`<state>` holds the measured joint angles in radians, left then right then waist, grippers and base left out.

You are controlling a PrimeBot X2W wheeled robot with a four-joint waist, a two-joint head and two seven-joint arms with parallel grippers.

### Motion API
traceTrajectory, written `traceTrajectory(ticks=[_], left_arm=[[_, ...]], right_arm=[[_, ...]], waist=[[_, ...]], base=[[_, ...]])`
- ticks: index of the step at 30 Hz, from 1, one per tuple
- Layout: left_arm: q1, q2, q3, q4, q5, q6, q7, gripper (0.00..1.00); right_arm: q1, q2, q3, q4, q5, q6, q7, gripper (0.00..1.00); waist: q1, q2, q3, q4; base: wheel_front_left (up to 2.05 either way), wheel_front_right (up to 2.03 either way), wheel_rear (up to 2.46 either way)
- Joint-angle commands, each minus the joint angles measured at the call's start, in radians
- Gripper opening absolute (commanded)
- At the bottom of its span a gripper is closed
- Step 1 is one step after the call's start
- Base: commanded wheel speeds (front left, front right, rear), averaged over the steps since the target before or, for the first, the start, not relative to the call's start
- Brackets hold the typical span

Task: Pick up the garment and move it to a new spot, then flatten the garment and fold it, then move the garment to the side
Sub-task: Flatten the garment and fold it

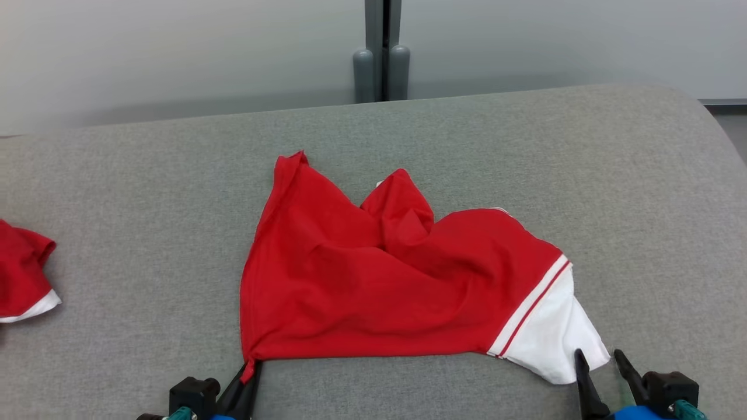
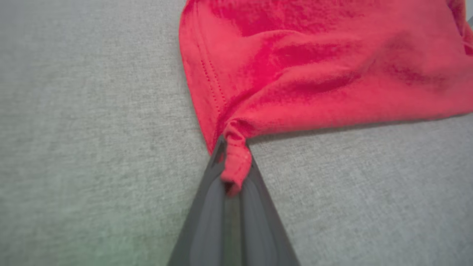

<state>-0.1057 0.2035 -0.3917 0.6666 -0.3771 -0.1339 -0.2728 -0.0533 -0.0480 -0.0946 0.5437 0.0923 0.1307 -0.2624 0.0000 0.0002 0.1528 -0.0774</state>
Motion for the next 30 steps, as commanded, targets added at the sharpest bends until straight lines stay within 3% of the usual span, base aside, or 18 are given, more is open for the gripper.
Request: traceTrajectory(ticks=[1,7,8,9,15,23,30], left_arm=[[0.023,0.014,0.013,0.012,0.006,0.006,0.015,0.00],[0.025,0.013,0.020,-0.007,0.005,0.006,0.013,0.00],[0.025,0.014,0.022,-0.010,0.003,0.005,0.013,0.00],[0.026,0.016,0.025,-0.015,0.000,0.005,0.013,0.00],[0.020,0.014,0.059,-0.053,-0.006,0.005,0.010,0.00],[-0.028,0.010,0.154,-0.179,0.029,0.005,0.008,0.00],[-0.165,0.055,0.216,-0.303,0.069,0.005,0.008,0.00]], right_arm=[[-0.019,-0.005,-0.013,0.040,-0.012,0.000,-0.004,1.00],[-0.064,-0.002,-0.025,0.211,-0.023,0.000,0.007,1.00],[-0.070,0.000,-0.019,0.230,-0.016,0.000,0.008,0.85],[-0.074,0.002,-0.010,0.245,-0.009,0.000,0.010,0.00],[-0.077,0.004,0.035,0.237,0.044,0.000,0.009,0.00],[-0.117,-0.006,0.008,-0.021,0.183,0.000,-0.002,0.00],[-0.243,-0.006,-0.017,-0.236,0.309,0.000,-0.002,0.00]], waist=[[0.0000,-0.0002,0.006,0.019],[0.0000,-0.0002,0.014,0.046],[0.0000,-0.0002,0.016,0.047],[0.0000,-0.0002,0.017,0.046],[0.0000,-0.0002,0.007,0.039],[0.0000,-0.0002,-0.079,0.040],[0.0000,-0.0002,-0.158,0.037]], base=[[0.00,0.00,0.00],[0.00,0.00,0.00],[0.00,0.00,0.00],[0.00,0.00,0.00],[0.00,0.00,0.00],[0.00,0.00,0.00],[0.00,0.00,0.00]])
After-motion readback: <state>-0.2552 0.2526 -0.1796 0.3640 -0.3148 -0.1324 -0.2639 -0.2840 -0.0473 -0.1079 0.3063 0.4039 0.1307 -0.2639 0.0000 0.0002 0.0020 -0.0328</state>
